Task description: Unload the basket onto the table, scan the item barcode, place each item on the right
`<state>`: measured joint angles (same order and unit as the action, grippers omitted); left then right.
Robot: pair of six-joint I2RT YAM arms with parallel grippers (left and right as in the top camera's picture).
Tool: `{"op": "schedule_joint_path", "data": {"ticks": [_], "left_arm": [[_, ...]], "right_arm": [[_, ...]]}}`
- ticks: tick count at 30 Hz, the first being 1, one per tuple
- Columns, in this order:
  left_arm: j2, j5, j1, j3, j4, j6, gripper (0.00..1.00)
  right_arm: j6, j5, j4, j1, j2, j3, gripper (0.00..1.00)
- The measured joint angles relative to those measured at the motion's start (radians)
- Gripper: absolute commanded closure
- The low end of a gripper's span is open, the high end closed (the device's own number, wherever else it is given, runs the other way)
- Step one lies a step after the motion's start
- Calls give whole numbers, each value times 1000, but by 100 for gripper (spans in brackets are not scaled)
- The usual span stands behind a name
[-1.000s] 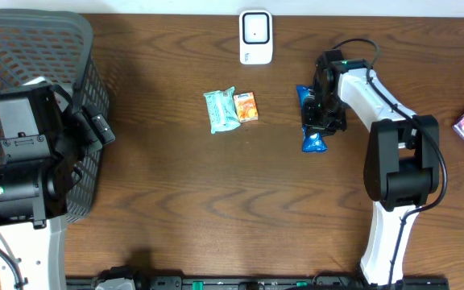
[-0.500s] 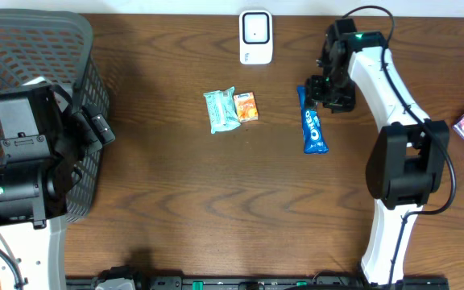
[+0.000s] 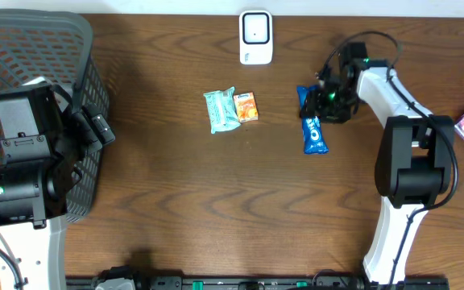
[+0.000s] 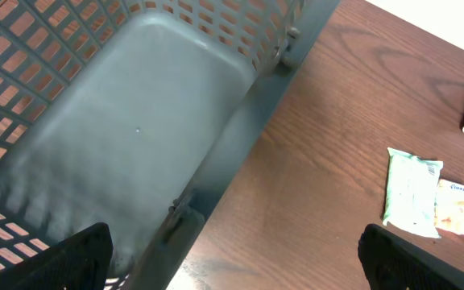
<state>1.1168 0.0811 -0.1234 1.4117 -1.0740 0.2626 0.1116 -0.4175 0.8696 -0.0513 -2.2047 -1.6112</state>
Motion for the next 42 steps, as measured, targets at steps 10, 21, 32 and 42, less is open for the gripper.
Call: {"op": "schedule_joint_path", "data": {"ticks": [10,21,32,42], "left_arm": [[0,0,0,0,0,0,2],[0,0,0,0,0,0,2],[0,0,0,0,0,0,2],[0,0,0,0,0,0,2]], "right_arm": [[69,-87,-64,-1,0,32,99],[183,-198,-100,-52,-14,-336,99],[438,-217,-471,-146,-18,-385,99],[623,-237,-555,-213,-151,-387,99]]}}
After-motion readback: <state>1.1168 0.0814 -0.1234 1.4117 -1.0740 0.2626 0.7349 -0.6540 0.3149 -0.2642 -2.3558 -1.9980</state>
